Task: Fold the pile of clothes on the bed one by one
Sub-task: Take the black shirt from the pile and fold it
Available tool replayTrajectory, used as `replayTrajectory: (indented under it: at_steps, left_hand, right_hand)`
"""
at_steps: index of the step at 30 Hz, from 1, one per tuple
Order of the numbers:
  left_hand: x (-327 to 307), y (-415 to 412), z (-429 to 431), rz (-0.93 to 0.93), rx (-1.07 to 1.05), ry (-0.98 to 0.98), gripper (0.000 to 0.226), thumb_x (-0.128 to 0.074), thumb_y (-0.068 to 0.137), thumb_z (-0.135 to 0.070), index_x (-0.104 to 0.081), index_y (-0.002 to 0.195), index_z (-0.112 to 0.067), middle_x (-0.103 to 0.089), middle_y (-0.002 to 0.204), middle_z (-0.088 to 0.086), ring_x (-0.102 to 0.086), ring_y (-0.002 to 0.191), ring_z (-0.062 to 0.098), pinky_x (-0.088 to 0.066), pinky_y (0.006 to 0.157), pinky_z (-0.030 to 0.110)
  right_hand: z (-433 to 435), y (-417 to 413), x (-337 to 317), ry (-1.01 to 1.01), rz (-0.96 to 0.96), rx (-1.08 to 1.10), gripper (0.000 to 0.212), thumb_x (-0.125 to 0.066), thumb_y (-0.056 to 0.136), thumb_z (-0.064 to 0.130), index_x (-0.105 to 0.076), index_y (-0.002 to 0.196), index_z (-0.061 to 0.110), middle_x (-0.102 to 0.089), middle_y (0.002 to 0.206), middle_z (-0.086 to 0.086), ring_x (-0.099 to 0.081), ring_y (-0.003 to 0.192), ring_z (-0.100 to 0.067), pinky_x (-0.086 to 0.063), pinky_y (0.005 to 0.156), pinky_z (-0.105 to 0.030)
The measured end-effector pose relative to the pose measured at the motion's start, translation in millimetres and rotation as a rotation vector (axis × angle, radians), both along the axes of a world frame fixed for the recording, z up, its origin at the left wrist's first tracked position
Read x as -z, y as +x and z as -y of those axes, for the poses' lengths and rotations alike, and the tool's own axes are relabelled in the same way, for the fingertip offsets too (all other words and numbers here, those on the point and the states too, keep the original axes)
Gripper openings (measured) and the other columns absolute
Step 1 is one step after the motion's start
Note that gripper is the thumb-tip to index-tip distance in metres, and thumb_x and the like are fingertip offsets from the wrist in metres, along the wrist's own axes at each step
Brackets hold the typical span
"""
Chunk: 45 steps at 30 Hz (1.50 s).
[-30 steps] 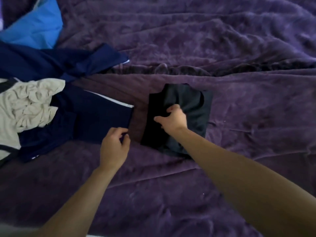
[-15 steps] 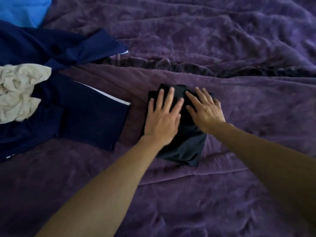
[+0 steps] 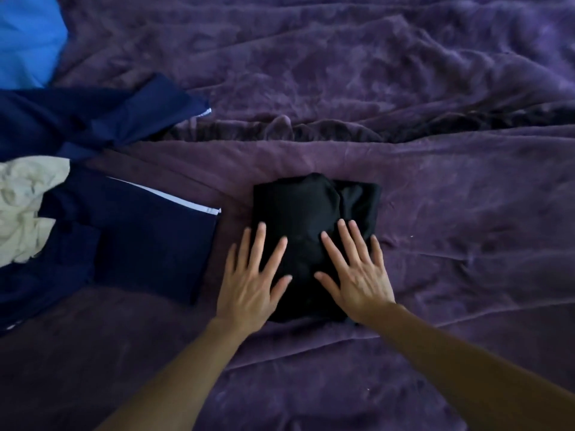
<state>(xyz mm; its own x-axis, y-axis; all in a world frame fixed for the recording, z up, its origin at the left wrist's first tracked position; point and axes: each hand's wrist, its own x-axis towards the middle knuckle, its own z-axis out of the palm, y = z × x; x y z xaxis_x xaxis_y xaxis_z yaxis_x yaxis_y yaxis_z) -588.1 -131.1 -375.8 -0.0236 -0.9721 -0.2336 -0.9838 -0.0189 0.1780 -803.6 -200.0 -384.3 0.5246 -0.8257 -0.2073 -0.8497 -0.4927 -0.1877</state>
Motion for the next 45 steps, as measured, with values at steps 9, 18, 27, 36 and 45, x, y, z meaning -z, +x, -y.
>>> replayTrajectory:
  at_steps: [9,18,27,36,45]
  left_hand:
    - [-20.3,16.7,26.1,-0.141,-0.11,-0.178,0.068,-0.041,0.09,-0.06,-0.035,0.142,-0.017,-0.018,0.157,0.019,-0.025,0.142,0.036,-0.033,0.106,0.051]
    - [-46.5,23.1,169.4,-0.429,-0.149,0.442,0.122,-0.083,0.055,-0.059,-0.012,0.151,-0.034,-0.027,0.156,0.002,-0.03,0.141,0.024,-0.032,0.111,0.039]
    - [-151.9,-14.5,86.9,-0.134,0.24,0.455,0.064,-0.083,0.052,-0.055,-0.063,0.104,-0.024,-0.058,0.111,0.001,-0.054,0.106,0.024,-0.045,0.087,0.034]
    - [-209.8,-119.3,-13.9,-0.028,0.588,0.202,0.056,-0.065,0.077,-0.03,-0.039,0.125,-0.02,-0.049,0.124,0.001,-0.048,0.117,0.024,-0.039,0.093,0.038]
    - [-278.6,-309.8,-10.6,-0.067,0.705,-0.034,0.055,-0.06,0.078,-0.021,-0.04,0.128,-0.015,-0.044,0.139,0.001,-0.025,0.142,0.017,-0.022,0.111,0.03]
  right_hand:
    - [49.6,-7.3,-23.5,-0.078,0.236,0.1,0.061,-0.043,0.089,0.06,-0.049,0.137,0.023,-0.036,0.151,-0.011,-0.027,0.143,-0.03,-0.034,0.106,-0.054]
    - [142.2,10.5,-45.6,0.476,-0.039,0.268,0.114,-0.082,0.058,0.056,-0.022,0.149,0.023,-0.043,0.146,-0.003,-0.043,0.131,-0.029,-0.042,0.1,-0.04]
    - [3.0,-20.0,-157.4,0.398,-0.125,0.23,0.055,-0.074,0.067,0.052,-0.063,0.116,0.027,-0.067,0.111,-0.006,-0.062,0.105,-0.03,-0.046,0.077,-0.032]
    - [-109.2,-120.8,-219.4,0.24,-0.025,0.176,0.055,-0.062,0.081,0.038,-0.05,0.131,0.019,-0.041,0.144,0.004,-0.044,0.127,-0.02,-0.043,0.095,-0.034]
    - [-130.5,-313.7,-294.1,0.104,0.043,0.292,0.066,-0.055,0.083,0.031,-0.035,0.146,0.026,-0.048,0.144,0.01,-0.047,0.13,-0.013,-0.039,0.097,-0.026]
